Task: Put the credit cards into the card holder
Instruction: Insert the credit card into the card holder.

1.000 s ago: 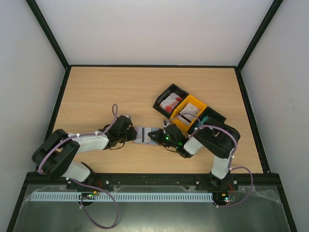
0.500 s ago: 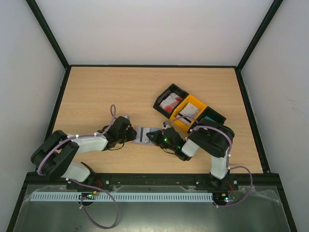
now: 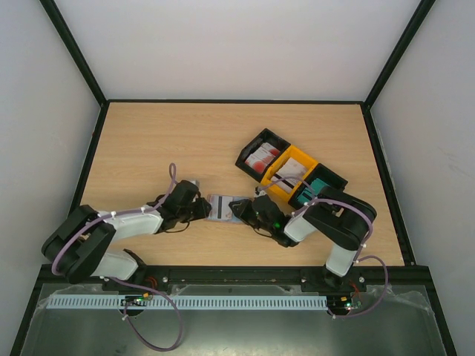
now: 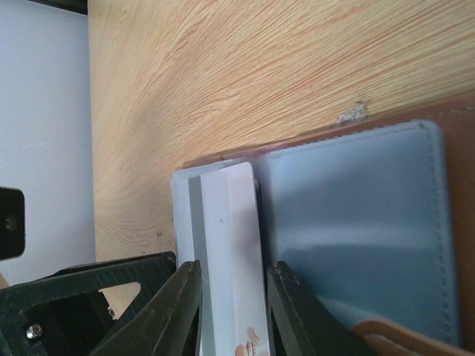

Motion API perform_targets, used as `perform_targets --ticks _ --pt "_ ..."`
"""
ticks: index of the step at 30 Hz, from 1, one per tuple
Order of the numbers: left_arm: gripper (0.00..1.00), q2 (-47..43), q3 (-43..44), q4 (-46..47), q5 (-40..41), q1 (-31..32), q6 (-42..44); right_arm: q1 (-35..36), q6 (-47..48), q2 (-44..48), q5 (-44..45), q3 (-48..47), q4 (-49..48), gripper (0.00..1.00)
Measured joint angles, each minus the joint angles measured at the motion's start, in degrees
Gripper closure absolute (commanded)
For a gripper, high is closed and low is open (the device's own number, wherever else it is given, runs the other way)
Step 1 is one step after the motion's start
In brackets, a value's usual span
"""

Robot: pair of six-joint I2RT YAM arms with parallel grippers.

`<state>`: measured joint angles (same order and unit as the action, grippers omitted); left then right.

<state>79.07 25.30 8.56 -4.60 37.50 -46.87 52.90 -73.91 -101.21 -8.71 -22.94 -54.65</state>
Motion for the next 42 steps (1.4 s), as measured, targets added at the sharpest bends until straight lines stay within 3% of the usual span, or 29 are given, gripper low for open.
perform_targets --ticks 9,15,20,28,33,42 --pt "0.60 -2.6 -1.3 -1.6 -0.3 0.2 -0.1 1.2 1.2 4.8 3.2 0.0 7.4 0.68" --pt "0.53 -5.4 -2.6 -2.3 0.6 0.2 -0.7 2.4 3.4 8.7 7.0 -1.0 15.5 0.54" --pt "0.53 -7.3 -3.2 -2.4 1.3 0.2 -1.3 3.7 5.2 11.2 9.9 -2.6 21.3 0.49" --pt "0.54 -8.0 -4.5 -2.0 0.4 0.2 -1.3 4.5 7.8 10.9 10.1 -6.5 27.1 0.50" --pt "0.56 -7.9 -5.0 -1.0 -1.2 0.2 -1.3 5.3 8.2 8.7 9.7 -8.5 28.7 0.56" --pt "0.63 -5.2 -5.1 2.3 -3.5 0.2 -1.0 5.5 8.4 4.1 8.0 -12.3 28.6 0.59"
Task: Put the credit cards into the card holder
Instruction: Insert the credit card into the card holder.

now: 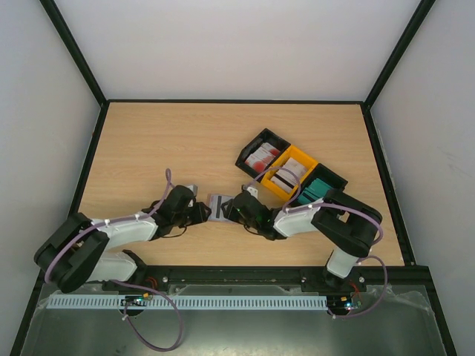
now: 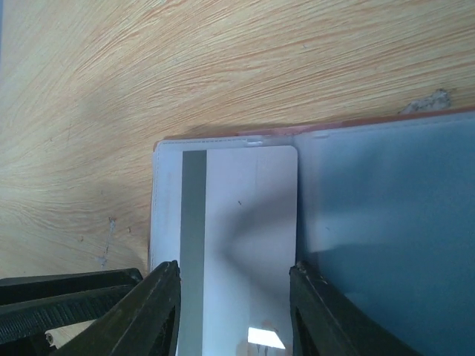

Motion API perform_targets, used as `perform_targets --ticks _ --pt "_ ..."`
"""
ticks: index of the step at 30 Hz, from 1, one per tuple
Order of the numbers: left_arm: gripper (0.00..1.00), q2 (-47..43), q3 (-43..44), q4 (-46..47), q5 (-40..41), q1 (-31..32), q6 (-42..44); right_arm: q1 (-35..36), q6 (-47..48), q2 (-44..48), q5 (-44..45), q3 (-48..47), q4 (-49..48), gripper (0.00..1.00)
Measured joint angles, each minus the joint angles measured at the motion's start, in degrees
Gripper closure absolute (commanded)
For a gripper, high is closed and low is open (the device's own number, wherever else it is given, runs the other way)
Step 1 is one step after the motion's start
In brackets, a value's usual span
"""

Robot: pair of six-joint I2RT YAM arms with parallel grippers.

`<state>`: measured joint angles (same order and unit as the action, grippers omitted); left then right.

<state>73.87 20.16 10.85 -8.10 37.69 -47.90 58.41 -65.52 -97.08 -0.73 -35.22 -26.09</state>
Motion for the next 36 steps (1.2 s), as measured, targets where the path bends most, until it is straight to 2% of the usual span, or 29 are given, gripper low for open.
perform_targets --ticks 10,18,21,25,28,33,36 --pt "0.69 1.7 -0.7 3.7 -0.8 0.0 0.1 0.1 0.4 -2.0 -2.2 -2.9 0.3 0.60" --pt "0.67 1.3 -1.6 4.9 -0.3 0.0 -0.3 0.0 0.7 -3.4 -2.7 -4.3 0.1 0.59" --pt "0.59 0.0 -1.9 4.1 0.9 0.0 -0.4 0.1 1.5 -2.5 -2.0 -4.4 1.3 0.54" --pt "0.48 -4.3 -1.7 -0.2 3.7 0.0 -0.1 0.4 4.5 3.8 1.6 -4.4 7.1 0.49" --pt "0.28 -9.2 -0.4 -4.0 6.2 0.0 0.5 0.3 9.0 10.7 5.8 -5.6 13.9 0.52" --pt "0.04 -17.7 5.0 -10.6 10.1 0.0 1.5 -1.0 18.1 20.7 14.0 -10.6 29.0 0.51" --pt "0.00 -21.8 8.4 -13.0 12.0 0.0 2.8 -2.9 23.4 28.0 17.7 -10.8 37.0 0.47"
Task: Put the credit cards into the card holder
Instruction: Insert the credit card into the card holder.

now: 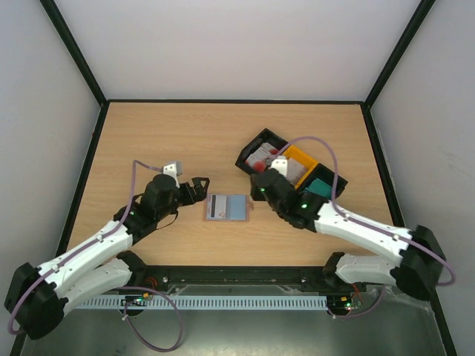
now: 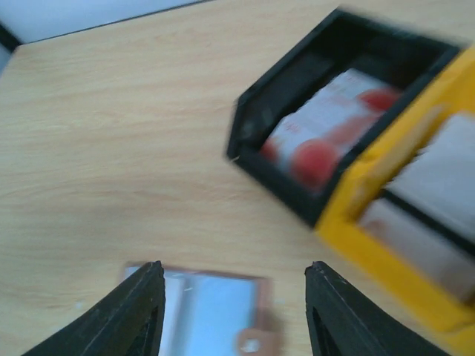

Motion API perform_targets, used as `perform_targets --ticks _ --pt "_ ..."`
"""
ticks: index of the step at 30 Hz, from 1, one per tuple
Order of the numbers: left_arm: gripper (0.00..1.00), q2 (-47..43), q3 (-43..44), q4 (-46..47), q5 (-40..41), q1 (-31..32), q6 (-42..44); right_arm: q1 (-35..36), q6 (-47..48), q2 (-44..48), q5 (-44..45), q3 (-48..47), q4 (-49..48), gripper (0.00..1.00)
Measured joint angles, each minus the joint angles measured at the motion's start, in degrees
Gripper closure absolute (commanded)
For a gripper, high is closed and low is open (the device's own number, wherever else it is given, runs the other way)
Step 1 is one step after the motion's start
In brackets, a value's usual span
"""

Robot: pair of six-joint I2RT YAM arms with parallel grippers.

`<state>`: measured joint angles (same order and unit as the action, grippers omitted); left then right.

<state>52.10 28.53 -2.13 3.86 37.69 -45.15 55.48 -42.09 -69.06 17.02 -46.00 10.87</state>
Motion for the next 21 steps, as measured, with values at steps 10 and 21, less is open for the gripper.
perform_targets --ticks 10,21 --pt "0.00 -2.6 2.8 -3.3 -0.4 -0.1 3.9 -17.2 11.5 11.3 0.7 -4.4 18.3 0.27" --pt "0.00 5.9 0.4 11.5 -17.0 1.7 6.2 -38.8 10.6 1.4 -8.2 -4.2 20.1 0.40"
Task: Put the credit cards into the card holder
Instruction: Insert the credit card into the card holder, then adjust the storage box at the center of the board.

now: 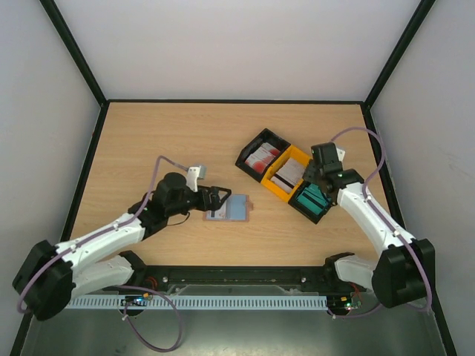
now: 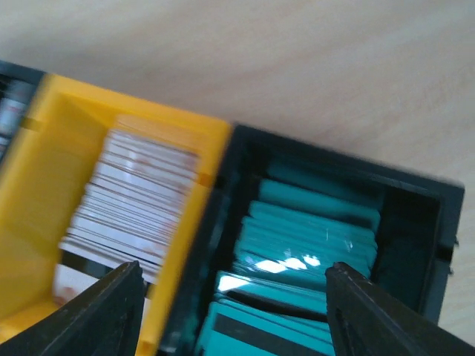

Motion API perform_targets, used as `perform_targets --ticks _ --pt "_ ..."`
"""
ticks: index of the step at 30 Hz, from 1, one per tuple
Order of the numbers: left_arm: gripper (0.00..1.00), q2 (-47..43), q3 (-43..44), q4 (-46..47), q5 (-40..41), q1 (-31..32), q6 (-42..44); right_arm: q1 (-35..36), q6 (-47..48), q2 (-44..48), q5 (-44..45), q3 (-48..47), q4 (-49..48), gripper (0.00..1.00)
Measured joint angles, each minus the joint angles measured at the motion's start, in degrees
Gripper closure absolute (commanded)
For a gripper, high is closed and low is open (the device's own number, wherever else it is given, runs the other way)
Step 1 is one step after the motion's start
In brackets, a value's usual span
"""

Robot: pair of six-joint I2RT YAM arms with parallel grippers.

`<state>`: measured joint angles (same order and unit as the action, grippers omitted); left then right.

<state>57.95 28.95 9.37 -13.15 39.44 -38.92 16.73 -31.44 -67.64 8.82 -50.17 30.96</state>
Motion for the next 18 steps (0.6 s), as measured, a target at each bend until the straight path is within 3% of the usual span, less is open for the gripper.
perform_targets --ticks 2,5,12,18 --pt "0.00 3.1 0.0 1.6 -1.9 1.4 0.9 -1.9 -0.7 -0.4 -1.2 2.8 -0.8 0.48" --pt "0.00 6.6 0.8 1.7 -3.5 2.6 2.6 -2.9 -2.2 -2.4 -2.8 6.3 -1.1 0.53" --pt "0.00 8.8 1.5 1.8 -3.5 2.7 5.9 -2.9 -3.8 -5.9 -4.0 9.2 -1.5 0.43" --pt "0.00 9.4 1.5 1.5 -3.4 1.9 8.8 -2.8 -4.0 -8.3 -4.0 9.7 -3.5 0.42"
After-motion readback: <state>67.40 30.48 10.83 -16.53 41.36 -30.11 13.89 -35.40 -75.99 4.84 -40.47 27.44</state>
